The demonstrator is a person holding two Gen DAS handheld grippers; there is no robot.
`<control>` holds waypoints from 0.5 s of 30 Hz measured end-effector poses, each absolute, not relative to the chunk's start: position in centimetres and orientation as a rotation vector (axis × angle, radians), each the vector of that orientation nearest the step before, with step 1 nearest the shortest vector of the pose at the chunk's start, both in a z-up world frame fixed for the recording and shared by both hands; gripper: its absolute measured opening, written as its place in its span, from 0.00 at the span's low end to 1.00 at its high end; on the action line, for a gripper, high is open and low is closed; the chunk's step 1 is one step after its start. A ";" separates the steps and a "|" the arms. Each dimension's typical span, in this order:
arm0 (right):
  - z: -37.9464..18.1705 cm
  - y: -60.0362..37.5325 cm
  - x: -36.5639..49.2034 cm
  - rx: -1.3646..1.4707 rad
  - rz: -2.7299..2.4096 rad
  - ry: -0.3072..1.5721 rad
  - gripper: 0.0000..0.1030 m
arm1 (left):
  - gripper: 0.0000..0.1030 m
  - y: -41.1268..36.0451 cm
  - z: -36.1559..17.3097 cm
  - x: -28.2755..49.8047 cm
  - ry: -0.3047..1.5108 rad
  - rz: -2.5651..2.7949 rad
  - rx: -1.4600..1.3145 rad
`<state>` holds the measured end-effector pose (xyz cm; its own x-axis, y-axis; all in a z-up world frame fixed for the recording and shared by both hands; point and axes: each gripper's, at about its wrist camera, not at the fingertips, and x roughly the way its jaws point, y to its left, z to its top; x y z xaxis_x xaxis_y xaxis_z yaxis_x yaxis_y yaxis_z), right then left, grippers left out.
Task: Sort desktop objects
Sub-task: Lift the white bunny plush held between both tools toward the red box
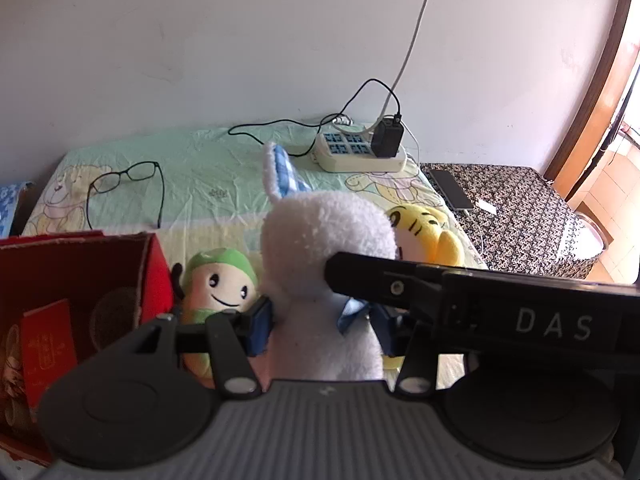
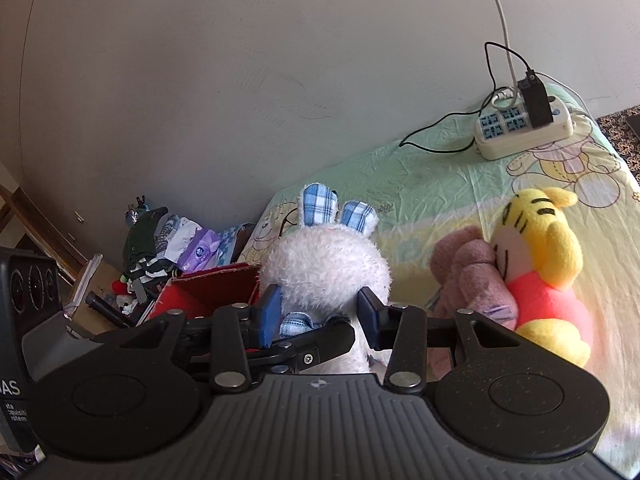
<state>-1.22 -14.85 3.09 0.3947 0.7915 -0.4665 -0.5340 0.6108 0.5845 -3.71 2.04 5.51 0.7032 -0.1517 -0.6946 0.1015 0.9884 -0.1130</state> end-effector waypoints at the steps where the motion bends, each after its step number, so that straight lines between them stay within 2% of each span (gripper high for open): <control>1: 3.3 -14.2 -1.5 0.366 0.865 0.787 0.44 | 0.48 2.7 5.8 -3.9 0.772 -0.142 -0.066; 15: 4.6 -2.8 -6.0 0.338 0.910 0.740 0.44 | 0.48 15.5 7.7 -6.6 0.746 -0.107 -0.062</control>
